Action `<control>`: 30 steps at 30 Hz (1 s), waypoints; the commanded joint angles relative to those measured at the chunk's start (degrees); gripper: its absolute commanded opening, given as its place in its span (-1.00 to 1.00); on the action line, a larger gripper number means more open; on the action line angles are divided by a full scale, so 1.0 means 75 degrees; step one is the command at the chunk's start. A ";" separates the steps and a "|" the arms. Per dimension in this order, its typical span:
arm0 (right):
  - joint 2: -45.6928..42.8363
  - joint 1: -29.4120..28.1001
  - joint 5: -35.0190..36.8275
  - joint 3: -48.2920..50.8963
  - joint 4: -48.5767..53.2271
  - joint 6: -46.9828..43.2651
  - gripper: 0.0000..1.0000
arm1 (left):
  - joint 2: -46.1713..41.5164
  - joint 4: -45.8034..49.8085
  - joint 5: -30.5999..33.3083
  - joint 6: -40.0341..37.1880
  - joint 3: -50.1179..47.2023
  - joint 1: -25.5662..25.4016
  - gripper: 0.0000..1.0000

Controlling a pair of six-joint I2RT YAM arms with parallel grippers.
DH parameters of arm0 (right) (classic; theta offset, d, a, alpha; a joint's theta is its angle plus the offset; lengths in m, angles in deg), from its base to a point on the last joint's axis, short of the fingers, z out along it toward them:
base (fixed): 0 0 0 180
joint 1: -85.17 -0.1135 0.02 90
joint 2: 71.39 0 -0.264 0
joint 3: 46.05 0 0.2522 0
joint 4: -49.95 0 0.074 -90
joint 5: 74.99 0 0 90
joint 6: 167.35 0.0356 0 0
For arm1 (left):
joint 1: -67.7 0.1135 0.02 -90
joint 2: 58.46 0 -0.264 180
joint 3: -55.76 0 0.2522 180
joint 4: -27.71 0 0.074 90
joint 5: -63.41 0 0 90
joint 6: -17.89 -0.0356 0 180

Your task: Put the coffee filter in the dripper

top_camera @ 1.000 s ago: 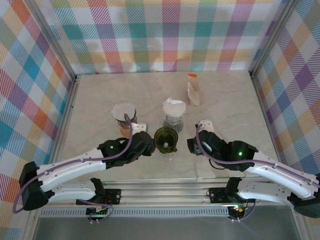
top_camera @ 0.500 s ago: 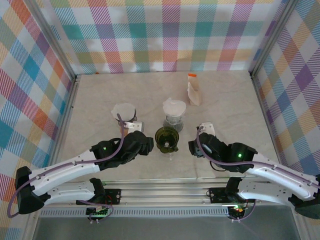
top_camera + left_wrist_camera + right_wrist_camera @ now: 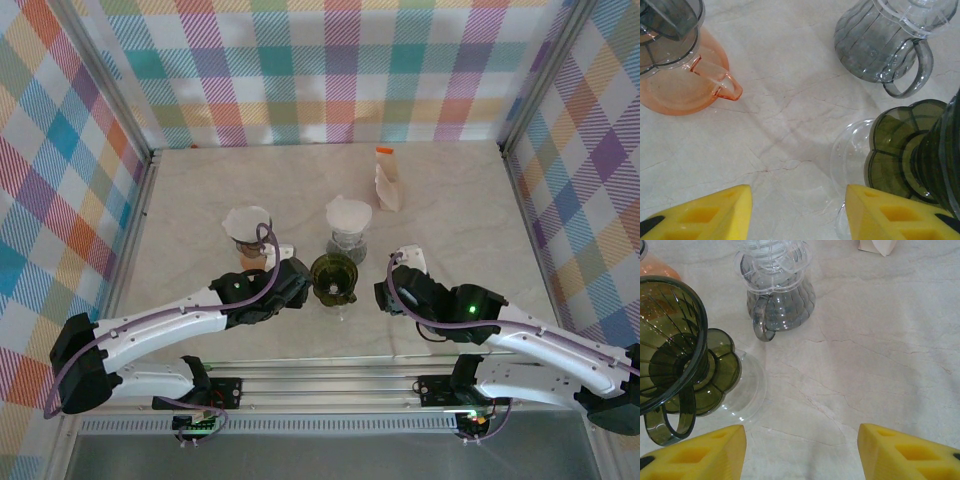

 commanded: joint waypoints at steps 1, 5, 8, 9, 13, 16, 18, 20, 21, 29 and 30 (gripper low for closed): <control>-0.0082 0.0036 -0.0035 0.0131 -0.0128 0.0144 0.22 | -0.0262 -0.0336 -0.0252 -0.0159 -0.0015 0.0095 0.11; -0.0047 0.0035 -0.0045 0.0144 -0.0167 0.0165 0.22 | -0.0182 -0.0552 -0.0564 -0.0223 -0.0116 0.0095 0.12; -0.0047 0.0036 -0.0035 0.0115 -0.0131 0.0177 0.22 | -0.0107 -0.0420 -0.0489 -0.0146 -0.0108 0.0095 0.12; -0.0046 0.0036 -0.0025 0.0102 -0.0100 0.0188 0.22 | -0.0124 -0.0290 -0.0375 -0.0096 -0.0078 0.0095 0.13; -0.0123 0.0036 0.0041 0.0103 -0.0024 0.0263 0.22 | -0.0483 0.0120 -0.0038 0.0032 -0.0138 0.0130 0.15; -0.0150 0.0085 0.0111 0.0109 -0.0137 0.0166 0.23 | -0.0986 0.0287 0.0065 0.0061 -0.0285 0.0154 0.35; -0.0079 0.0399 0.0049 0.0043 -0.0414 -0.0120 0.23 | -0.1349 0.0301 0.0007 0.0066 -0.0397 0.0154 0.57; 0.0027 0.1092 -0.0237 -0.0035 -0.0760 -0.0514 0.23 | -0.1611 0.0238 -0.0131 0.0047 -0.0491 0.0154 0.76; 0.0084 0.1583 -0.0607 -0.0102 -0.0961 -0.0741 0.22 | -0.1730 0.0186 -0.0222 0.0075 -0.0545 0.0154 0.83; 0.1913 0.4661 -0.2927 -0.1301 -0.2228 -0.2028 -0.19 | -0.2423 0.0064 -0.0601 0.0276 -0.0966 0.0154 1.00; 0.2341 0.4885 -0.3208 -0.1521 -0.2363 -0.2202 -0.24 | -0.2525 0.0044 -0.0667 0.0298 -0.1031 0.0152 1.00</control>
